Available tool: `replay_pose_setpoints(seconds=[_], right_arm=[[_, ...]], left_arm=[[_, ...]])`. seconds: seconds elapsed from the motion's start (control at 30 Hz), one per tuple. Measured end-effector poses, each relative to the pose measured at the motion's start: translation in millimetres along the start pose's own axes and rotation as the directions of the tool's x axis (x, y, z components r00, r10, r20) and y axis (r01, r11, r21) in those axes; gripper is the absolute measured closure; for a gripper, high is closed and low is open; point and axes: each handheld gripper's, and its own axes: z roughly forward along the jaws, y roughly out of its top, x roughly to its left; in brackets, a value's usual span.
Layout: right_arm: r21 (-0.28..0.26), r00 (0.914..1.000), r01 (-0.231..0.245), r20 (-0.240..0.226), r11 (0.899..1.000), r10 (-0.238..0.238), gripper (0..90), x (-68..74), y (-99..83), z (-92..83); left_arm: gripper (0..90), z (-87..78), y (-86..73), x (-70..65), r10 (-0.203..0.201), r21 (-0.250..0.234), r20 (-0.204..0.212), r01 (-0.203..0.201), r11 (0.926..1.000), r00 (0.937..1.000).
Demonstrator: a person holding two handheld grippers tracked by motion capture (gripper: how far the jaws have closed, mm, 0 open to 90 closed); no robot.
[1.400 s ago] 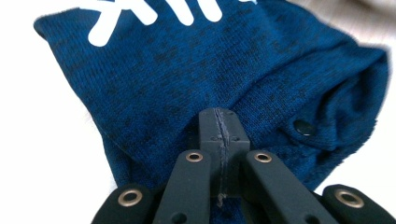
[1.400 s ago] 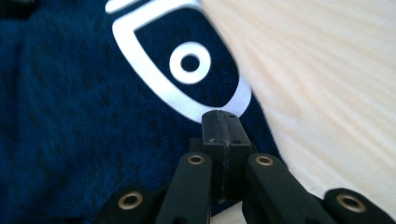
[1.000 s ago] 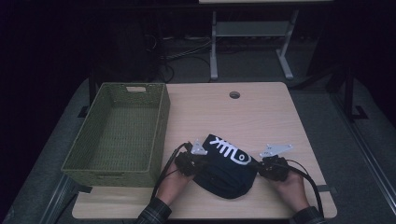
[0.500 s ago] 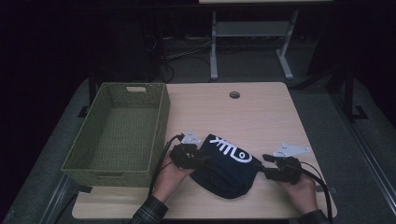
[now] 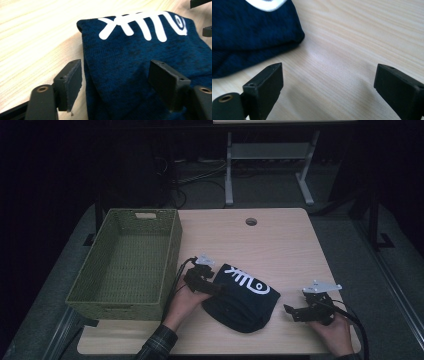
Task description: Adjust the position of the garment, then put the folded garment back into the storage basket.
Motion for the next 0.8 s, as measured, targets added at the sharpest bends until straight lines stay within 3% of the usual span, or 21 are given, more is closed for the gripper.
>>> replay_pose_setpoints(seconds=[0.1,0.27,0.6,0.8], right_arm=[[0.018,1.0000,0.007,-0.003,1.000,-0.007,2.7,2.1,-0.9,4.9],[-0.016,0.9997,0.010,-0.022,1.000,-0.010,1.7,-0.6,-4.9,6.8],[-0.019,0.9996,0.014,-0.026,1.000,-0.014,1.4,-0.5,-4.1,8.0],[-0.020,0.9993,0.020,-0.030,1.000,-0.020,1.4,-1.0,-3.8,8.4]], left_arm=[[21.9,2.8,-1.1,2.7,-0.002,-0.001,0.000,0.002,1.0000,1.0000],[18.2,8.1,-3.9,6.4,-0.010,0.016,0.008,0.010,0.9998,0.9999],[18.1,21.4,-9.6,5.7,0.011,0.056,0.010,-0.011,0.9984,0.9999],[21.5,23.4,-12.5,6.3,-0.002,0.042,0.026,0.001,0.9991,0.9997]])
